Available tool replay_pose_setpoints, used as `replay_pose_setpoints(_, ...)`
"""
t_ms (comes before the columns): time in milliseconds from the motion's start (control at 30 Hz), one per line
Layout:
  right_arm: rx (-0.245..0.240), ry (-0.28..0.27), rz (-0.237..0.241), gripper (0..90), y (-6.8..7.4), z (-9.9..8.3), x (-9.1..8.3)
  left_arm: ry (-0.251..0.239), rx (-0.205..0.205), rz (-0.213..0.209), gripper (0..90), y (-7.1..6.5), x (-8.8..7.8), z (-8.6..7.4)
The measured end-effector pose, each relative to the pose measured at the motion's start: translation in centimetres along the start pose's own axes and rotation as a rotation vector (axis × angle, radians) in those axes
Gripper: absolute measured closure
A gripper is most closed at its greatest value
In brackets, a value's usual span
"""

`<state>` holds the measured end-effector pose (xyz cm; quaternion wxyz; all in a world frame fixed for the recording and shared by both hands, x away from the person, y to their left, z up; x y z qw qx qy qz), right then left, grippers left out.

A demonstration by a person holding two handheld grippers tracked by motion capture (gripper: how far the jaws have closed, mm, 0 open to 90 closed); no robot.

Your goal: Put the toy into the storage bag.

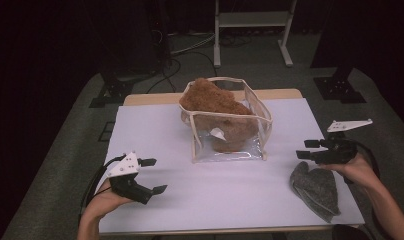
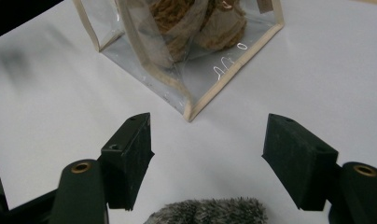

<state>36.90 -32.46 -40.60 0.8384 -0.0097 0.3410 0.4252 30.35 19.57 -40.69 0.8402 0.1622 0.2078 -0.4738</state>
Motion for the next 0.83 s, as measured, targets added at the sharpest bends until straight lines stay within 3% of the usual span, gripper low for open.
replay_pose_setpoints(833, 0.016, 0.014, 0.018, 29.6, 1.0, -3.3, 0.6, 0.008, 0.009, 0.0, 8.5, -0.1, 0.0, 0.1)
Point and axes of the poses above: each handheld gripper's, and its own axes: x roughly forward along the jaws, z roughly out of its top, y roughly to its left, the point moved 5 cm from there along x, roughly forward along the jaws, and after that the axes turned 4 degrees about z, right-handed, at the moved point
